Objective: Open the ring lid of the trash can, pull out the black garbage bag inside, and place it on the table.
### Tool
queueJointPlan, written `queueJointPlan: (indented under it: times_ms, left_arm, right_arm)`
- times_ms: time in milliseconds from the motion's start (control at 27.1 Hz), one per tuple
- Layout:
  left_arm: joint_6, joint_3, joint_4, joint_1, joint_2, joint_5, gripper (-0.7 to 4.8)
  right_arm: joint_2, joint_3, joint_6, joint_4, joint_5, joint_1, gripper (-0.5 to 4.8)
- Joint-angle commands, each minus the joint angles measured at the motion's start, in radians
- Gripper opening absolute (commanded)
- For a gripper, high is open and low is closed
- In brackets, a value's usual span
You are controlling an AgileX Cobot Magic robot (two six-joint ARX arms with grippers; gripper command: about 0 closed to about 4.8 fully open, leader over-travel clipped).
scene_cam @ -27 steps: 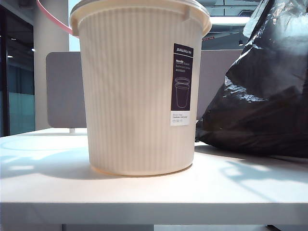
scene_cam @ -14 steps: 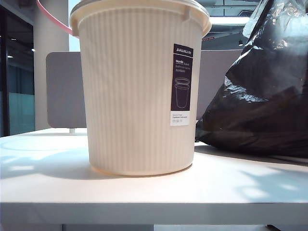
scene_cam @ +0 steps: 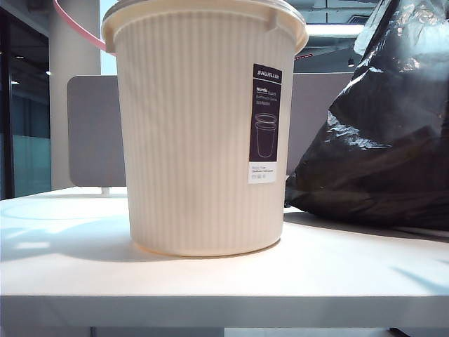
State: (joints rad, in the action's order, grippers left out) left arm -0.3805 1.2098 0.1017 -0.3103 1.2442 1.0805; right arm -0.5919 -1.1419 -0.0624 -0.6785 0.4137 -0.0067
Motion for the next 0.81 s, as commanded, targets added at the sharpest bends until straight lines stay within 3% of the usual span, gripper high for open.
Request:
queueJointPlan:
  times_ms: [37,332,406,812]
  left_arm:
    - [0.007,0.003,-0.006,-0.001,-0.003,0.004,2.47]
    - [0.007,0.003,-0.019,-0.001,-0.003,0.004,2.47]
    - [0.007,0.003,-0.023,-0.001,-0.004,0.004,2.47]
    - [0.014,0.003,-0.043,-0.001,-0.003,-0.003,2.47]
  right_arm:
    - [0.078,0.098,-0.024,0.111,-0.017,0.001,2.52]
    - [0.255,0.323,-0.024,0.239,-0.020,0.001,2.50]
    - [0.297,0.372,-0.024,0.260,-0.036,0.001,2.24]
    - [0.369,0.528,-0.023,0.272,-0.061,0.001,2.06]
